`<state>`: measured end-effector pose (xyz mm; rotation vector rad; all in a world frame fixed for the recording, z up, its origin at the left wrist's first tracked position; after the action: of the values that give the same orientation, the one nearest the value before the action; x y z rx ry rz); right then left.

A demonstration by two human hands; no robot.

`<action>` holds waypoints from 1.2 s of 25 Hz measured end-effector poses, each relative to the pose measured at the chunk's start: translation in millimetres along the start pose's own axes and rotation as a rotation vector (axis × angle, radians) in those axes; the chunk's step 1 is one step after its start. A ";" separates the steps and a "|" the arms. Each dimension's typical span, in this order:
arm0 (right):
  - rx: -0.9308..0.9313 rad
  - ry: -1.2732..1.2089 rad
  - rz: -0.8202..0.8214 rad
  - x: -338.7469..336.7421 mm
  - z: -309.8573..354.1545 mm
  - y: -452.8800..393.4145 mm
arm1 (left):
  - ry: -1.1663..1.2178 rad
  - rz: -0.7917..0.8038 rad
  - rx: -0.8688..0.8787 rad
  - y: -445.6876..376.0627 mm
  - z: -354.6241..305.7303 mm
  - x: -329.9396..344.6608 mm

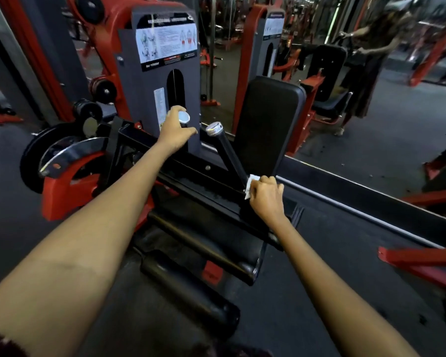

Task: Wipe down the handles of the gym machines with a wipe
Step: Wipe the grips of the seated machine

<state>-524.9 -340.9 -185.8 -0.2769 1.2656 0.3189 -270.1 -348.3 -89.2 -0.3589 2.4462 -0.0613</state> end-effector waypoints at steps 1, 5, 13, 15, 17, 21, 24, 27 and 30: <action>0.014 0.020 -0.014 0.0 4.6 5.6 | -0.006 0.035 -0.002 0.4 -0.4 -0.2; 0.112 0.033 -0.052 1.1 20.9 22.6 | -0.064 0.153 0.017 -2.6 -1.9 -1.1; 0.422 -0.318 -0.121 -3.5 8.8 32.9 | -0.068 0.282 0.118 -9.3 7.9 -7.2; 0.442 -0.456 -0.116 -0.9 11.9 25.9 | -0.067 0.276 0.190 -12.4 9.9 -9.2; 0.380 -0.623 -0.186 -1.7 19.9 19.1 | -0.107 0.237 0.285 -14.4 11.6 -9.1; 0.352 -0.707 -0.374 -4.5 31.7 22.5 | -0.083 0.124 0.378 -22.2 9.8 -16.2; 0.321 -0.660 -0.468 -21.5 55.7 15.8 | -0.073 0.121 0.398 -30.0 5.1 -15.9; 0.162 -0.514 -0.639 -45.4 87.2 7.8 | -0.094 0.084 0.453 -35.0 5.2 -15.4; 0.199 -0.355 -0.740 -31.9 88.0 18.0 | 0.000 0.104 0.448 -42.0 13.1 -14.7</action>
<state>-462.5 -293.9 -131.1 -0.4717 0.7662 -0.3779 -240.9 -384.0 -84.9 -0.0327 2.3601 -0.5529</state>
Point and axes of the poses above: each hand's wrist, its own y-axis away from the middle knuckle, its own x-axis out of the palm, z = x × y, the point moved 8 cm from there along -y, towards the middle knuckle, and after that the axes turned 15 degrees about z, right-handed, at the moved point
